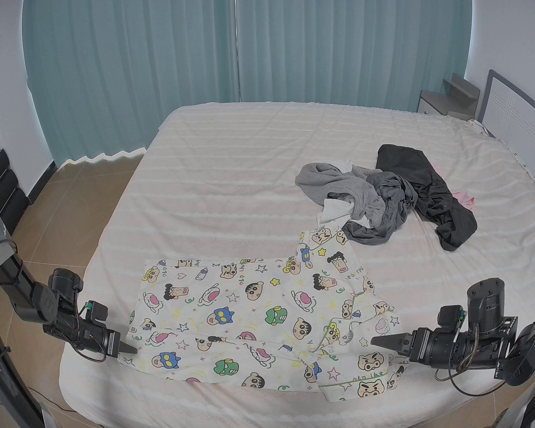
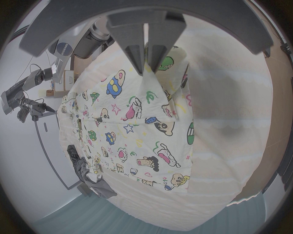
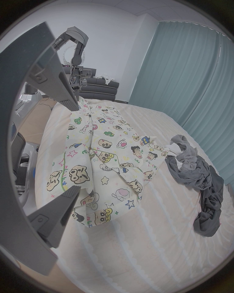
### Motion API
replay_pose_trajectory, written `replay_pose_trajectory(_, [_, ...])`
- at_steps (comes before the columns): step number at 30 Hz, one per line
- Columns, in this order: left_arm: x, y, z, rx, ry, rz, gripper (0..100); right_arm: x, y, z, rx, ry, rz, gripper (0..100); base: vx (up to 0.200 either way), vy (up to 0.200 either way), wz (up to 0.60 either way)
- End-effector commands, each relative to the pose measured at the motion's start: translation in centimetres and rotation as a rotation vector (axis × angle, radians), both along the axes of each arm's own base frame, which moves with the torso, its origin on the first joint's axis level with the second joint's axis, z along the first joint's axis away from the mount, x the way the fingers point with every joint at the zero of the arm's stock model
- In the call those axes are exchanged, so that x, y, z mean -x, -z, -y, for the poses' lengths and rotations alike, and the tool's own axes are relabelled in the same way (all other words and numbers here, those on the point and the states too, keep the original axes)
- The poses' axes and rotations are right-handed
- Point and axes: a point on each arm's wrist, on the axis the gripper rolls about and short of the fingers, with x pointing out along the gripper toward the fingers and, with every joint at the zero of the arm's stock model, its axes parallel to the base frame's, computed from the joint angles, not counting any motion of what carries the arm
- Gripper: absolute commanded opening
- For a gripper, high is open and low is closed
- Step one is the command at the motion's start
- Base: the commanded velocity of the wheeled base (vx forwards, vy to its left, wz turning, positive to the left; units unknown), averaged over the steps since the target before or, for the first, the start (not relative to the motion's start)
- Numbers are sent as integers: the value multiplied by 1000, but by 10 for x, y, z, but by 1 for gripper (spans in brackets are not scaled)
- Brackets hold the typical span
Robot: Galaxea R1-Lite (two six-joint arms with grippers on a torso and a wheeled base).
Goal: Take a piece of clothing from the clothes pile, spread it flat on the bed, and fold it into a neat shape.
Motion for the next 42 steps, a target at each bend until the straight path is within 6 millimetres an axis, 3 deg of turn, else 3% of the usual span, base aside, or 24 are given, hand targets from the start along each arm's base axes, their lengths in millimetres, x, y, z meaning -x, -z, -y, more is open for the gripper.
replay_pose_trajectory(1, [1,4,-1,3,-5,-17,0,0,0,0,0,-1,-1,100,0,0,0])
replay_pose_trajectory(10, [1,8,-4,5,-17,-23,0,0,0,0,0,-1,-1,100,0,0,0])
replay_pose_trajectory(11, [0,7,-4,5,-19,-22,100,0,0,0,0,-1,-1,100,0,0,0])
replay_pose_trajectory(19, [2,2,-9,6,-45,-3,100,0,-1,0,-2,-1,3,100,0,0,0])
replay_pose_trajectory(27, [5,-31,-22,2,-127,112,100,0,0,0,-1,-1,1,100,0,0,0])
replay_pose_trajectory(42, [3,-38,-25,-10,-138,158,100,1,1,0,1,-1,-4,100,120,0,0])
